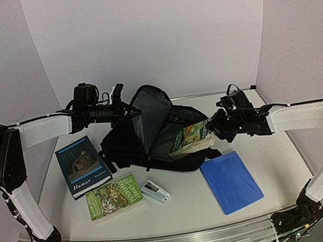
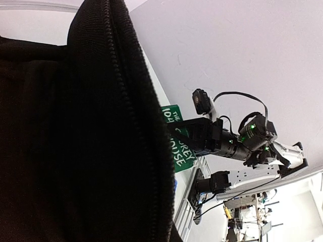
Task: Pack the student bag
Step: Place the book in the student bag.
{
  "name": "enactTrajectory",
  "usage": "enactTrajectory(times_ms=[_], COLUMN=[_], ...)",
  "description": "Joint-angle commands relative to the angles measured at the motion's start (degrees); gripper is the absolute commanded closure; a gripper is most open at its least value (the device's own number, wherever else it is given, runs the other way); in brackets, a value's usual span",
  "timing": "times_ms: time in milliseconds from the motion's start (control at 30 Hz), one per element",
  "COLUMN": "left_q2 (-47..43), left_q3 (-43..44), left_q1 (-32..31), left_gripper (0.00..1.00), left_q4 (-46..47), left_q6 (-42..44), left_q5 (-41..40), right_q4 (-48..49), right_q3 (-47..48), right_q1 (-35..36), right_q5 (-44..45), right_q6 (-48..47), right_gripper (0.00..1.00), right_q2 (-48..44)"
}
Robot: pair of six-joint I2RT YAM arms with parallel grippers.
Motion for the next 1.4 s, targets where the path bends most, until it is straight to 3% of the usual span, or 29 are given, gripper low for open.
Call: enactTrajectory(times_ms=[0,367,733,1033,1367], left_q2=[-3.12,-4.68,-4.14,-3.76,-2.51], left_q3=[4.62,7.13,7.80,7.65,7.99], left_q1=[-0.41,-0.78,-1.05,-1.23,-1.83], left_gripper=[1.00,1.00,1.00,1.00,1.00], left_q4=[2.40,2.70,2.88,2.67,3.03], left_q6=[2.48,3.31,3.00,2.97,2.06], left_q5=[2.74,3.26,4.08,3.78,3.99], right_q4=[10.67,14.72,18.79,30.84,24.40], right_q3=[4.71,9.44,18.49,18.78,25.07], right_q1=[0.06,0.07,0.83,1.76,4.36], right_q5=[-1.36,1.86,1.39,-3.15,1.17], right_q6=[3.42,7.29,9.15,13.93,10.93], right_gripper=[1.00,1.00,1.00,1.00,0.98], right_q2=[2.32,6.97,17.85,25.44,34.17])
